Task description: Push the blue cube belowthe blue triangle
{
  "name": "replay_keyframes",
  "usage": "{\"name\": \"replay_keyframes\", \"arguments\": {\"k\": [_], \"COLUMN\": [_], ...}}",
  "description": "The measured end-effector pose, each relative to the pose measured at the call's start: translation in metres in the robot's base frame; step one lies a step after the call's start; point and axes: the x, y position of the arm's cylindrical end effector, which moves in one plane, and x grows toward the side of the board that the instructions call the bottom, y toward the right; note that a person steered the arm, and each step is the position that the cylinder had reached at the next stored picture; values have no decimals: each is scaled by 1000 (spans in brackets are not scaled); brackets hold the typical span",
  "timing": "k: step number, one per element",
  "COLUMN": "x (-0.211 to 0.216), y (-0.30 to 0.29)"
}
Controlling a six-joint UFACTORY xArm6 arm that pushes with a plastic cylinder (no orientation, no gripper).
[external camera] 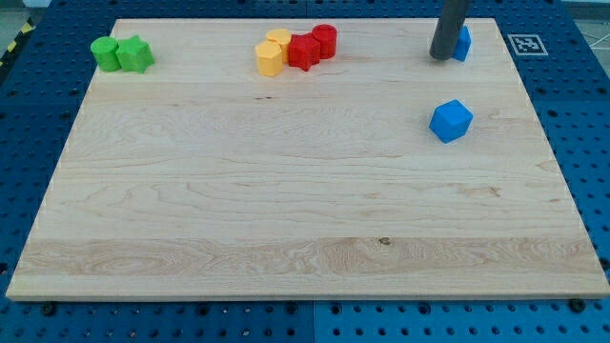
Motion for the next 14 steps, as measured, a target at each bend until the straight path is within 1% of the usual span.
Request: {"name": "replay_keyframes", "arguments": {"k": [1, 2, 3, 4, 5, 6, 7, 8, 9, 10, 11, 14], "x": [0, 17, 84, 138, 177, 210, 204, 204, 178, 173, 156, 74], "y": [0, -8, -40, -68, -88, -73, -14, -13, -13, -17, -18, -18]}}
